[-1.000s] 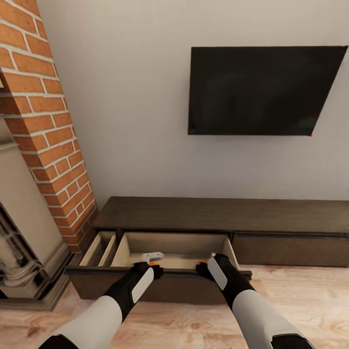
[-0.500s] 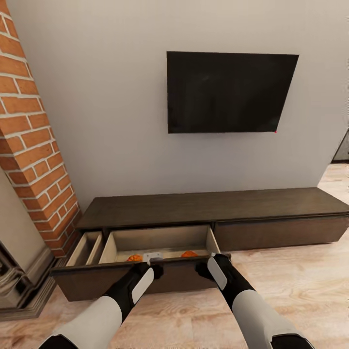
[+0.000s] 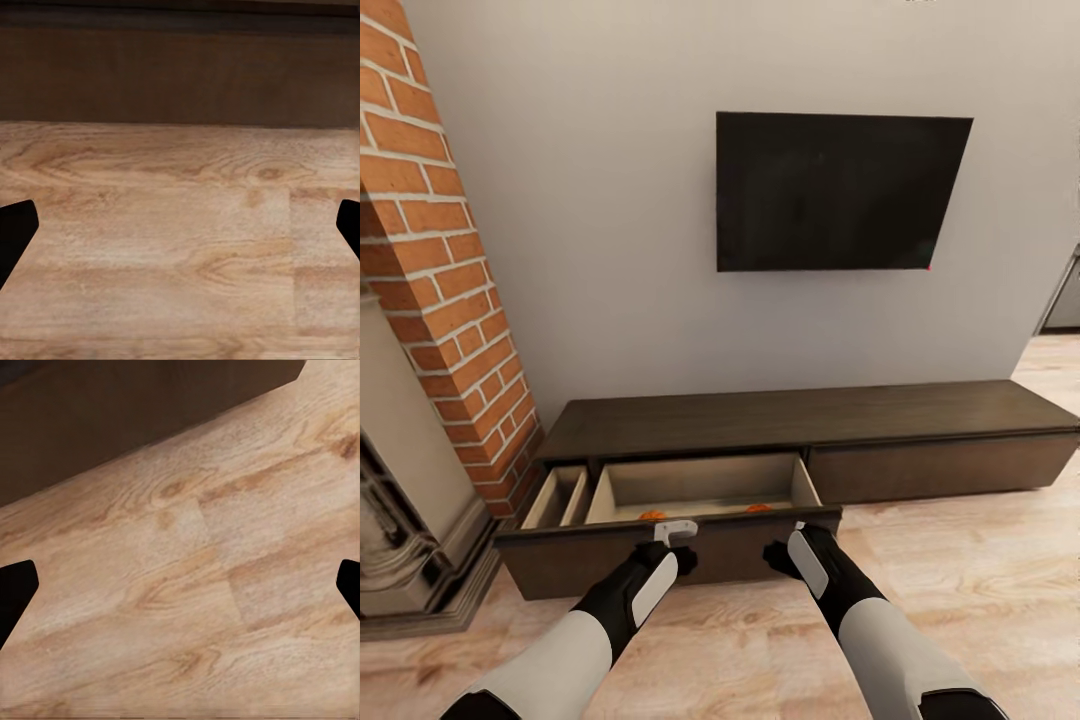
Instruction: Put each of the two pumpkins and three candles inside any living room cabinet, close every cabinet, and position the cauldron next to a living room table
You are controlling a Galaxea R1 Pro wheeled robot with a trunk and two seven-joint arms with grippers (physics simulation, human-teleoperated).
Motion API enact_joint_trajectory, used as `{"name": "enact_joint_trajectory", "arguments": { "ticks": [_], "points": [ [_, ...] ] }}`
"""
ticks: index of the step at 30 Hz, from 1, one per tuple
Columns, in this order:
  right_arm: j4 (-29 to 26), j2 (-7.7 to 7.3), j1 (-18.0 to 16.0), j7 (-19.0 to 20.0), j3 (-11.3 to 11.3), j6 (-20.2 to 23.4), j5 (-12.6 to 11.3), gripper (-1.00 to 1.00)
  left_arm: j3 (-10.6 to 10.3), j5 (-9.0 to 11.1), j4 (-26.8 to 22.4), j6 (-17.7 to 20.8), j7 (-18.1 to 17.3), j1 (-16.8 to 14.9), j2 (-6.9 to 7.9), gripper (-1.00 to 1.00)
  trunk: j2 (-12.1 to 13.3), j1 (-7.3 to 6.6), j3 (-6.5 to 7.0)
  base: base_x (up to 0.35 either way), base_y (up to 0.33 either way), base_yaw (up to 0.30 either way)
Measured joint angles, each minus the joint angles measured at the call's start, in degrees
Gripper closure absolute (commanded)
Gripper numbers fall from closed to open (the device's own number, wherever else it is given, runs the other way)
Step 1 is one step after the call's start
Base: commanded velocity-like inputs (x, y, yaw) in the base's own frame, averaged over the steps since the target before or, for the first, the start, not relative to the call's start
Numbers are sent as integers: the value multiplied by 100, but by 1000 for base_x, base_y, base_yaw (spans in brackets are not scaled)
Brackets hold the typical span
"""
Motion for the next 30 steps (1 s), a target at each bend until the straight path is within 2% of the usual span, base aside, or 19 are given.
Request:
{"name": "enact_joint_trajectory", "arguments": {
  "ticks": [5, 10, 15, 20, 25, 30],
  "points": [
    [0, 0, 0, 1, 1, 0, 0, -100, -1, 0, -2, -14, 5, 0, 0, -100, 0, -2, 0, -64, 1, -65],
    [0, 0, 0, 8, 5, 0, 0, -100, 13, -1, -1, -20, 15, 0, 0, -100, 0, -2, 9, -8, 0, -212],
    [-2, 1, 1, 15, 150, -2, 0, -100, 11, 0, -3, -35, 17, -1, 0, -100, 0, -2, 21, -1, 0, -183],
    [-7, 1, 0, 8, 416, -15, -16, -100, 20, -9, -5, -41, 18, 1, 0, -100, -159, 85, -48, 0, 0, 148],
    [-10, 1, 1, 13, 459, -10, -5, -100, 15, -6, -3, -44, 11, 0, 0, -100, -360, 195, -137, 0, 0, 70],
    [-8, 1, 0, 8, 473, -15, -16, -100, 79, -10, -1, -42, 9, 1, 0, -100, -560, 305, -215, 0, 0, 215]
  ]
}}
